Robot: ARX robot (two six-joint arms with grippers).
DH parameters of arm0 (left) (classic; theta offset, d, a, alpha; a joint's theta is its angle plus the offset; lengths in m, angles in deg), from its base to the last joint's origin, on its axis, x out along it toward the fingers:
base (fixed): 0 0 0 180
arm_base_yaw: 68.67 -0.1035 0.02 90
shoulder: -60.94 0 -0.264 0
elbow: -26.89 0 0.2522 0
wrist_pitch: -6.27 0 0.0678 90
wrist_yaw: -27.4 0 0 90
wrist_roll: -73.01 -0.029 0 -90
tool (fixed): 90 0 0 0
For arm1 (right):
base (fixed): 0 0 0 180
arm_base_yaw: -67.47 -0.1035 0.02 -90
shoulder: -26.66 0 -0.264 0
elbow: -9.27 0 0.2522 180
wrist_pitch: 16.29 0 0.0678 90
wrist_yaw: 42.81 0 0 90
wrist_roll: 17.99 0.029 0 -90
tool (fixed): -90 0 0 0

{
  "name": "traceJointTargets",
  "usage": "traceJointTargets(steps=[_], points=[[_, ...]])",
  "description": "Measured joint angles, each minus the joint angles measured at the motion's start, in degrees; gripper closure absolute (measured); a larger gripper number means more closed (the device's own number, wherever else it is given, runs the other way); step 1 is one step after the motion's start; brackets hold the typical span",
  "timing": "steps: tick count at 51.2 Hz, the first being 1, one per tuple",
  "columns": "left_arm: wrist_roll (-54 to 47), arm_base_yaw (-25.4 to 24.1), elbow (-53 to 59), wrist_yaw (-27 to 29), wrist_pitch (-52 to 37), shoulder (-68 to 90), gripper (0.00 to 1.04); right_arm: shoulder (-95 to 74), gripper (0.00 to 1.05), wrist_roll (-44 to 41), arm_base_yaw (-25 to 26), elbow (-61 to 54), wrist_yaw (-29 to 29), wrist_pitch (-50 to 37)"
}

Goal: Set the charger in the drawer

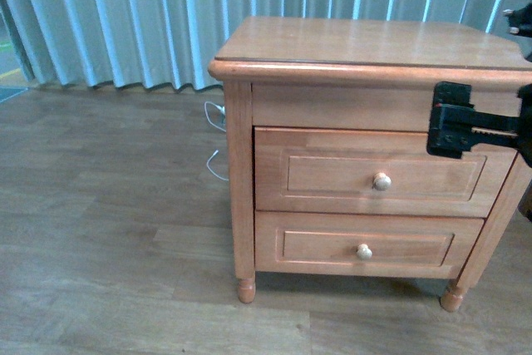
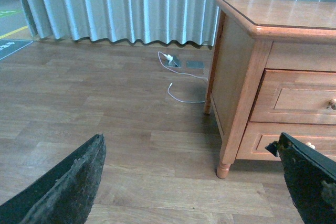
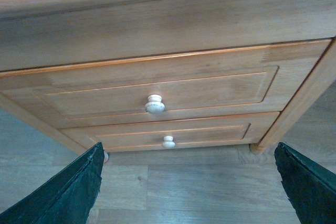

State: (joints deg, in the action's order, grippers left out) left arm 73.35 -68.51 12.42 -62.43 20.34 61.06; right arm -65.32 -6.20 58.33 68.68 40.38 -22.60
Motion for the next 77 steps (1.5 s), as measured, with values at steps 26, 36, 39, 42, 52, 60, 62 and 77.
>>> traceJointTargets(steps=[26,36,39,42,52,60,62,77], points=[[0.00,0.00,0.00,0.00,0.00,0.00,0.06,48.22,0.08,1.64,1.33,-22.45,2.58,23.12],[-0.02,0.00,0.00,0.00,0.00,-0.02,0.06,56.50,0.08,2.21,1.62,-24.55,2.36,25.46],[-0.02,0.00,0.00,0.00,0.00,-0.02,0.06,56.17,0.08,2.23,1.62,-24.57,2.38,25.49],[-0.02,0.00,0.00,0.00,0.00,-0.02,0.06,56.06,0.08,2.21,1.62,-24.57,2.38,25.49],[-0.02,0.00,0.00,0.00,0.00,-0.02,0.06,60.83,0.37,-8.24,2.75,-35.15,0.63,0.55],[-0.04,0.00,0.00,0.02,0.00,-0.02,0.06,64.74,0.65,-10.73,8.44,-38.25,6.34,0.22],[-0.04,0.00,0.00,0.02,0.00,-0.02,0.06,65.44,0.73,-10.95,8.83,-38.84,6.29,0.48],[-0.04,0.00,0.00,0.02,0.00,-0.02,0.06,72.81,1.03,-11.58,9.03,-42.36,6.69,4.22]])
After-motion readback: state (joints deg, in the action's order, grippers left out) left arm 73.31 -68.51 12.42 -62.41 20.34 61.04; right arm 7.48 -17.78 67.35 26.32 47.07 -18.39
